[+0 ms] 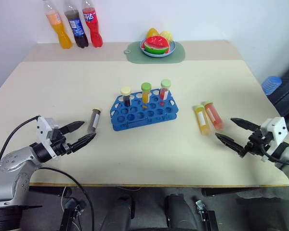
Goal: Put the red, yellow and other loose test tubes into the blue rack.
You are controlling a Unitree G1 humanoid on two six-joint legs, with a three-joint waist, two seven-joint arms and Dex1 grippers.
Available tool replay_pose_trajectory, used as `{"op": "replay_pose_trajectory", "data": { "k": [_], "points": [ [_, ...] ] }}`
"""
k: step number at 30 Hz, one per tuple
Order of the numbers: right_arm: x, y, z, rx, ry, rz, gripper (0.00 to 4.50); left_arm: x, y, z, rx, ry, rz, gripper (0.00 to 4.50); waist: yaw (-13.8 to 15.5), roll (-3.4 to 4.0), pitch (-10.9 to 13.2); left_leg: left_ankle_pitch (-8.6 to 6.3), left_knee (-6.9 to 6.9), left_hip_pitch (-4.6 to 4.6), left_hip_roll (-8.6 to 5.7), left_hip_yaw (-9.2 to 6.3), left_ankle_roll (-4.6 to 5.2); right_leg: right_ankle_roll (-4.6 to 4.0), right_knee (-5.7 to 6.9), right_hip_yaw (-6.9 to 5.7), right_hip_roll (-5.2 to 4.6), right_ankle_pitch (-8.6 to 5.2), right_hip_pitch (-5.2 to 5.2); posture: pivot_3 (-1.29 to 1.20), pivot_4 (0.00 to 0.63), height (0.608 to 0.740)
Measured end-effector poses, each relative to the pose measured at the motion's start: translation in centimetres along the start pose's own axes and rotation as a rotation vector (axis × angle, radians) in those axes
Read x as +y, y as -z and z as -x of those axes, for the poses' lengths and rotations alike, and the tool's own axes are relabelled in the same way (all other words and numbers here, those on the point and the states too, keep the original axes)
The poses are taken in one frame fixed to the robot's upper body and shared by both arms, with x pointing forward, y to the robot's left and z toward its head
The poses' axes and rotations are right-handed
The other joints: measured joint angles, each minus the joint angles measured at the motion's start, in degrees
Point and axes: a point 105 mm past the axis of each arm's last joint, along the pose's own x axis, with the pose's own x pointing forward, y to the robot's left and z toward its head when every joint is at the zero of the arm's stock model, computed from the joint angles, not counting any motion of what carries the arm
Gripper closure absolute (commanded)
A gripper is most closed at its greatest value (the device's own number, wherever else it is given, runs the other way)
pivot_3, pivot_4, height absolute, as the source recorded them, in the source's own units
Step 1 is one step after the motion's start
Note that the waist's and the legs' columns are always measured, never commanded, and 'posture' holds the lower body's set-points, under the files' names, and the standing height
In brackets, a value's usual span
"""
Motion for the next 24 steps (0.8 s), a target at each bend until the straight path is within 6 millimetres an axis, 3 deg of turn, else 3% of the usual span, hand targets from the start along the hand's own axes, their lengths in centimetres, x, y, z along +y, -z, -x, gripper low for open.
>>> {"op": "replay_pose_trajectory", "data": {
  "k": [14,20,24],
  "points": [
    [-0.6,-0.7,-0.5,0.019,0.008,-0.03,0.0,-0.6,-0.9,-1.5,-0.02,0.064,-0.003,0.82,0.19,0.0,0.0,0.0,0.0,-0.02,0.01,0.01,0.0,-0.03,-0.18,-0.02,0.0,0.04,0.04,0.0,0.15,0.74],
    [-3.6,-2.3,-1.8,0.14,0.145,0.018,0.0,-3.0,-1.1,-3.4,-0.02,0.185,-0.044,0.82,0.19,0.02,0.0,0.0,0.0,-0.03,0.02,0.04,0.0,-0.06,-0.19,-0.02,0.0,0.06,0.02,0.0,0.15,0.74],
    [-5.9,-4.0,-3.8,0.232,0.179,-0.066,0.0,-4.1,-1.7,-4.9,-0.04,0.244,-0.066,0.82,-0.03,0.05,0.01,0.0,0.01,-0.06,0.04,0.11,0.0,-0.11,-0.23,-0.02,0.03,0.09,0.01,0.0,0.15,0.74]
  ]
}}
